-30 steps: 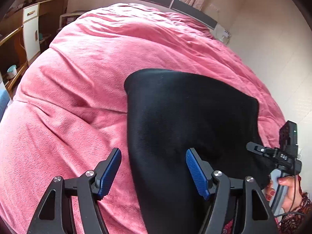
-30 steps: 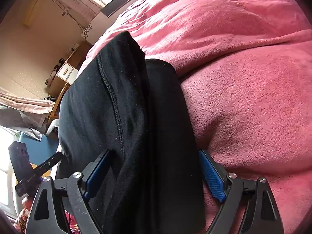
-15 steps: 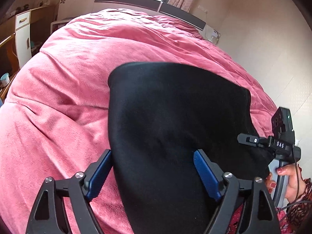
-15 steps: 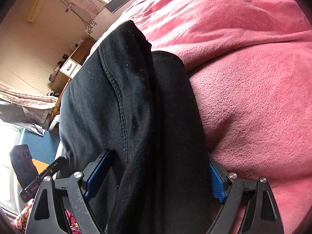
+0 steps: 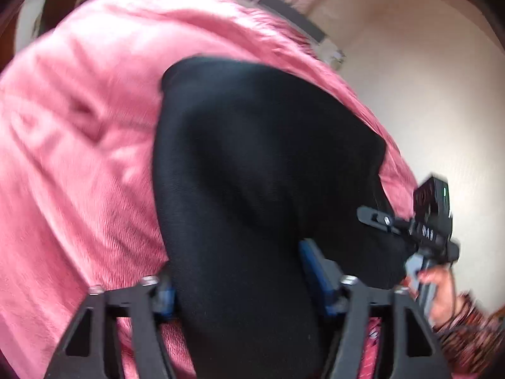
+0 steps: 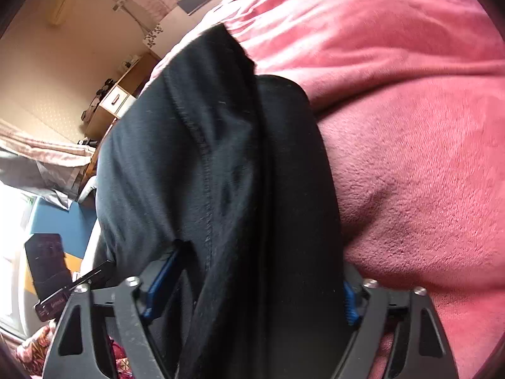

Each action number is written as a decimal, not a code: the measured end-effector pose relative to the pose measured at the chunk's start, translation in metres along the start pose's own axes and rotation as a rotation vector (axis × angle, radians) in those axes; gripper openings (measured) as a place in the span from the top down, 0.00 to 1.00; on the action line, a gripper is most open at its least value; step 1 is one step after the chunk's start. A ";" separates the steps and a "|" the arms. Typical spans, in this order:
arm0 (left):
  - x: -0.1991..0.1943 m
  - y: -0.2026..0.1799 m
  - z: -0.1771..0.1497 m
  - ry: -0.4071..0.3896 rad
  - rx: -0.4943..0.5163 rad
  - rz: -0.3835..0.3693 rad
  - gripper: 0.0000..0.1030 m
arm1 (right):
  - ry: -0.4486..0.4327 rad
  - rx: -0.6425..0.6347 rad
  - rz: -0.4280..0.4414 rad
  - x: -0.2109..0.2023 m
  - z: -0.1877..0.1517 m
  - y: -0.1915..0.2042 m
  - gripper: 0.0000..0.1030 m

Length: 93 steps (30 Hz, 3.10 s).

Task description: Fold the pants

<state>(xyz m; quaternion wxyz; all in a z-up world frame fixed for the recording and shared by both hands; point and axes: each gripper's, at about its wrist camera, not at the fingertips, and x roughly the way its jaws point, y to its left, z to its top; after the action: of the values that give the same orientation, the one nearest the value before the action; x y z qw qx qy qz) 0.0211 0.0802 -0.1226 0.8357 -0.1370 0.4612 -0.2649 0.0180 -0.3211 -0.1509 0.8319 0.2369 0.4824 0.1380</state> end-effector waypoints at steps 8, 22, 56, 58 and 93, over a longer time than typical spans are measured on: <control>-0.023 -0.024 0.001 -0.079 0.142 0.076 0.63 | -0.078 -0.101 0.006 -0.018 0.004 0.029 0.51; -0.053 -0.025 0.047 -0.183 0.260 0.177 0.65 | -0.188 -0.178 0.071 -0.016 0.031 0.071 0.53; 0.033 0.035 0.225 -0.198 0.144 0.304 0.65 | -0.232 -0.206 -0.017 0.084 0.218 0.083 0.53; 0.040 0.037 0.228 -0.191 0.140 0.313 0.65 | -0.233 -0.203 -0.025 0.092 0.225 0.079 0.53; 0.034 0.053 0.146 -0.265 0.107 0.391 0.39 | -0.260 -0.073 -0.173 0.077 0.179 0.029 0.16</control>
<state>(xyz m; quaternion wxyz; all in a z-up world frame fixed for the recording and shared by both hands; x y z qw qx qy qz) 0.1756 0.1025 -0.0932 0.9303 -0.0341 0.3507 -0.1019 0.2114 -0.3078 -0.1173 0.9041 0.1801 0.3841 0.0513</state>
